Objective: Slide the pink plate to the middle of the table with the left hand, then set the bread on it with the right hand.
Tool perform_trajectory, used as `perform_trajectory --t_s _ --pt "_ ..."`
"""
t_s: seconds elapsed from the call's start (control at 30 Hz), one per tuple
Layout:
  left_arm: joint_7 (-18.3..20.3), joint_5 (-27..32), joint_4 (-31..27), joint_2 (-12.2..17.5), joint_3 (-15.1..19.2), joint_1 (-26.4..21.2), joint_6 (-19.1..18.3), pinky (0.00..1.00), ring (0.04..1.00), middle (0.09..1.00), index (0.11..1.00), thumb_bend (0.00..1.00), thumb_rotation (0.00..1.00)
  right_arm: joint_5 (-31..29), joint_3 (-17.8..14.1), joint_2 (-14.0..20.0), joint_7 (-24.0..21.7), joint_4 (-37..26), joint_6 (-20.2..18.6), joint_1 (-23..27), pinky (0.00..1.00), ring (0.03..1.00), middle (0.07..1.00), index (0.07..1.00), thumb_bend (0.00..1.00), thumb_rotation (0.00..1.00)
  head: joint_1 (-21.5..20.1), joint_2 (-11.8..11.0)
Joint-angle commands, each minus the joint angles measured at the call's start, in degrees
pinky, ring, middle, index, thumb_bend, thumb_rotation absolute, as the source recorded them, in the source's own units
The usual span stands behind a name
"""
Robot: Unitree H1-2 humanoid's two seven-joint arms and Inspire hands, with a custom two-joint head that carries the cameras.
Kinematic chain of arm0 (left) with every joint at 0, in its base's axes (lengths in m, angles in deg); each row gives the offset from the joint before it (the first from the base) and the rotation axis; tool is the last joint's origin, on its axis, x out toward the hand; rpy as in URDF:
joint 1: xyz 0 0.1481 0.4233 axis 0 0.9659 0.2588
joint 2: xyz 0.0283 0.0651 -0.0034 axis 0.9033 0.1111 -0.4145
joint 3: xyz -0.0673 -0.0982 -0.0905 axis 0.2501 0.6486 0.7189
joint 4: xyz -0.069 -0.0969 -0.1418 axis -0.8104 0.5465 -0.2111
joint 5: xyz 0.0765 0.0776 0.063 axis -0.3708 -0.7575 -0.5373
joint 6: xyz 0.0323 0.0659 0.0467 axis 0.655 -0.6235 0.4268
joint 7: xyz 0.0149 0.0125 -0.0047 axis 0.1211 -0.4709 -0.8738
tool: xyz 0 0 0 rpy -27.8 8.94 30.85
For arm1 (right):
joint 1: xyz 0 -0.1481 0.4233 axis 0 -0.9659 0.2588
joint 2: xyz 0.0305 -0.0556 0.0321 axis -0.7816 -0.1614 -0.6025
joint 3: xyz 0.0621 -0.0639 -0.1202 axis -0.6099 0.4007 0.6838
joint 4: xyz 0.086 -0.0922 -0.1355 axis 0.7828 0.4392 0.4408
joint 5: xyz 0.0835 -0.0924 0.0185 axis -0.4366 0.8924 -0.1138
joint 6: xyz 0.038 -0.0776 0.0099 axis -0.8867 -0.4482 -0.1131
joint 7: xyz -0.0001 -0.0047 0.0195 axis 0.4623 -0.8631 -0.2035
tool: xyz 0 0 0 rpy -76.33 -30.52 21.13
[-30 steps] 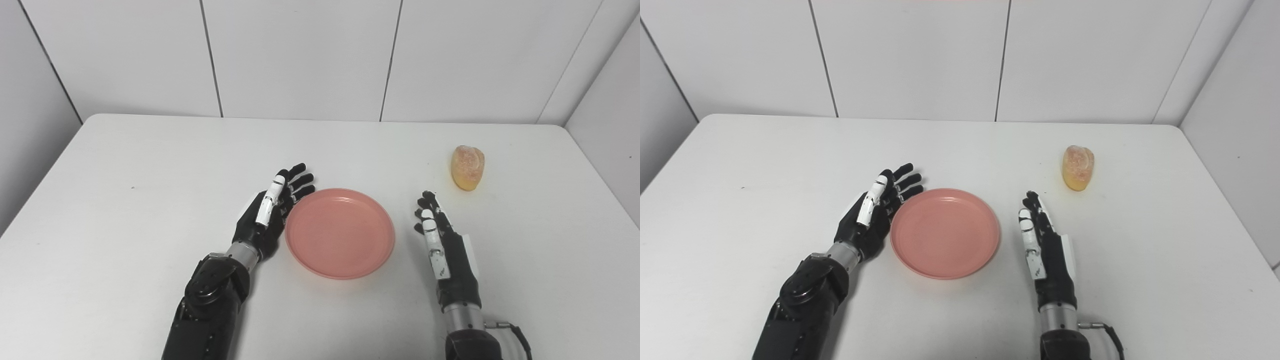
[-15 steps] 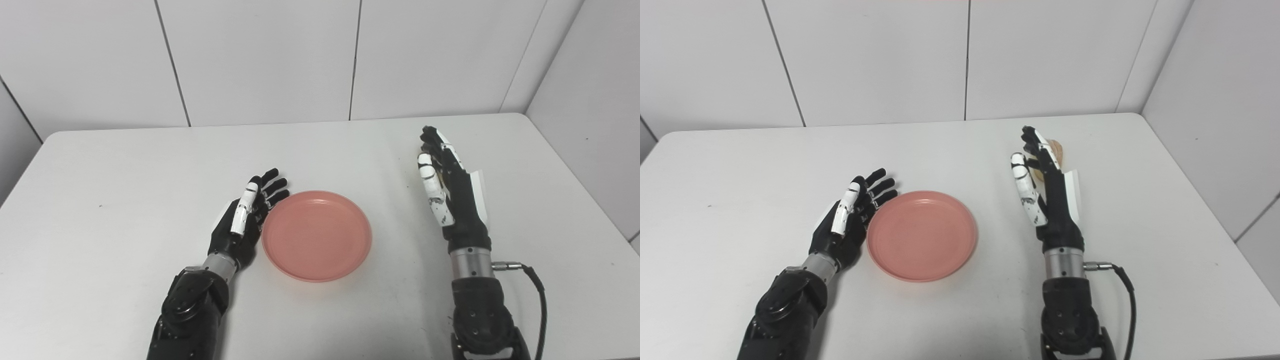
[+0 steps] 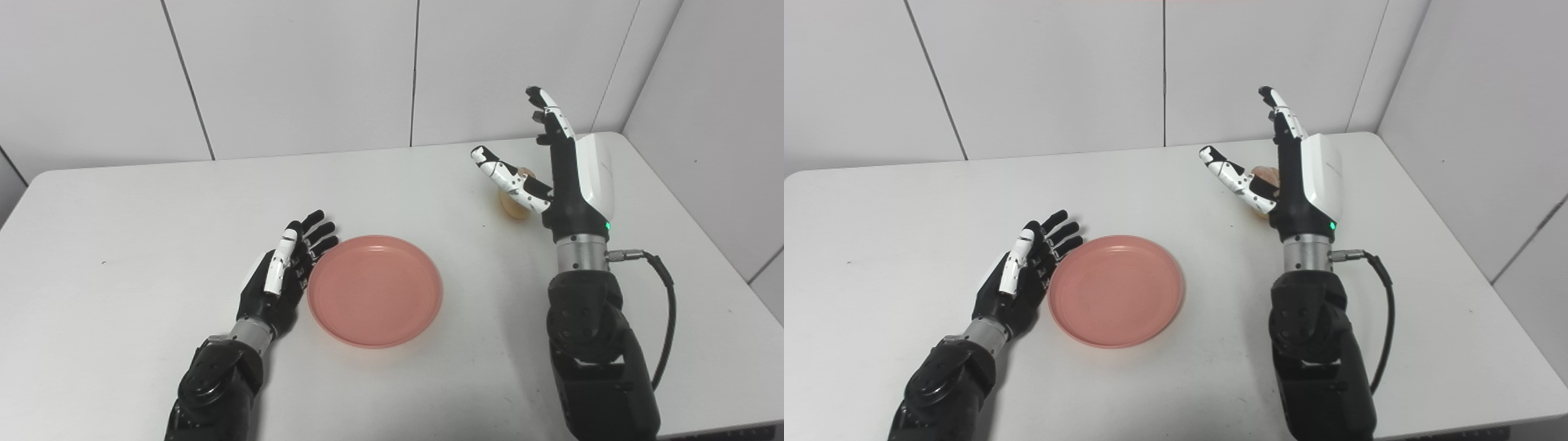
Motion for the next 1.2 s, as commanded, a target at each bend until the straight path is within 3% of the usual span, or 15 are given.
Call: perform_trajectory --t_s 0.0,0.27,0.5,0.67,0.77,0.9,1.17 --pt "0.12 0.63 0.98 0.55 0.40 0.71 -1.39 0.90 0.882 0.886 0.877 0.32 1.00 2.06 -0.65 1.76 -0.25 0.60 -2.56 3.98 0.73 0.835 0.883 0.886 0.70 0.63 -0.06 -0.12" --pt "0.22 0.22 1.10 0.81 0.37 0.65 -0.98 0.89 0.880 0.884 0.871 0.33 1.00 8.18 -0.45 4.29 -3.47 8.04 -9.23 9.22 0.67 0.834 0.917 0.933 0.81 0.60 -0.88 -0.01" --pt "0.48 0.43 1.03 1.10 0.36 0.66 -1.08 0.90 0.883 0.888 0.875 0.34 1.00 11.17 -2.56 4.40 -6.05 15.60 -9.39 12.59 0.69 0.860 0.933 0.944 0.83 0.55 -1.43 0.44" --pt "0.56 0.69 0.77 1.08 0.44 0.66 -1.36 0.89 0.879 0.883 0.871 0.34 1.00 11.50 -4.36 4.38 -6.97 21.74 -9.40 14.96 0.82 0.939 0.962 0.962 0.84 0.54 -1.44 0.73" --pt "0.66 0.82 0.62 1.18 0.40 0.70 -1.48 0.89 0.880 0.885 0.872 0.34 1.00 11.68 -5.14 4.33 -7.52 24.48 -9.40 16.03 0.83 0.949 0.969 0.962 0.84 0.54 -1.47 0.89" --pt "0.58 1.09 0.30 1.34 0.30 0.76 -1.71 0.89 0.882 0.887 0.875 0.33 1.00 12.42 -6.37 3.93 -8.49 28.07 -9.39 17.56 0.92 0.983 0.992 0.977 0.84 0.54 -0.99 1.13" --pt "0.55 1.33 0.31 1.42 0.34 0.79 -1.68 0.89 0.877 0.882 0.872 0.33 1.00 13.77 -7.98 4.18 -10.24 35.72 -9.39 20.69 0.89 0.969 0.981 0.965 0.85 0.57 -0.58 1.90"
